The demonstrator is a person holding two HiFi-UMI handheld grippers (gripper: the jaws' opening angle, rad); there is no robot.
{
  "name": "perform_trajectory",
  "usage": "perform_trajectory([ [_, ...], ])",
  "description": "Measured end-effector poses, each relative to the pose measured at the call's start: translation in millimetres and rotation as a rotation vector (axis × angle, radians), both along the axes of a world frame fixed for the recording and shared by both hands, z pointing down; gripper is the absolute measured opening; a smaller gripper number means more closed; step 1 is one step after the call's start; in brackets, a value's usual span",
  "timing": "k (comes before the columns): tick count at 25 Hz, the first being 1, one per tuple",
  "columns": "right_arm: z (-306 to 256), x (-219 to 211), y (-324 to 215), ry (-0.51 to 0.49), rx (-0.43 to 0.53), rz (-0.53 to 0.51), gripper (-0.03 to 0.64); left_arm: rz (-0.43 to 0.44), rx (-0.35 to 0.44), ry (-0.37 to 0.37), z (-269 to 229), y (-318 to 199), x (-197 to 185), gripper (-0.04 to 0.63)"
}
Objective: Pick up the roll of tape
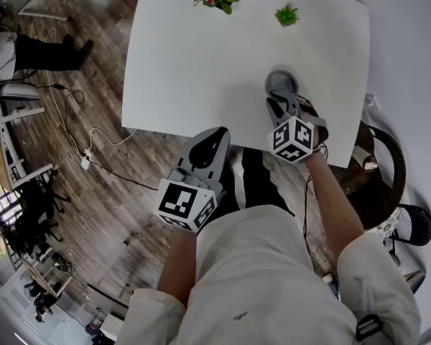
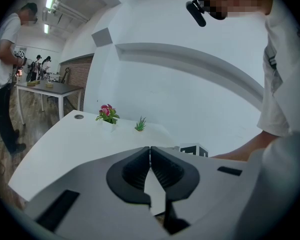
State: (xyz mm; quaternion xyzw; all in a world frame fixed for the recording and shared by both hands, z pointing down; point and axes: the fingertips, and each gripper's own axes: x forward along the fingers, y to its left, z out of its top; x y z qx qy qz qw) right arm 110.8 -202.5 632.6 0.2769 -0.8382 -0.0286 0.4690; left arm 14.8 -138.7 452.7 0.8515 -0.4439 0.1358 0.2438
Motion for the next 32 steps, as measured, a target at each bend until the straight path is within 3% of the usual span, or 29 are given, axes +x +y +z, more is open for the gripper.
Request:
perform_trajectory([
  [14,-32.1,-7.4,2.4,0.057,0.096,0.033,0.049,-0.007,0.058,0.01,-19.0,17.8,-30.4,0.023],
  [32,-118.6,-76.0,68.7,0.024,0.165,0.071,0.049,0.061,0.16,0.052,-47.8,62.6,-95.7,0.023],
])
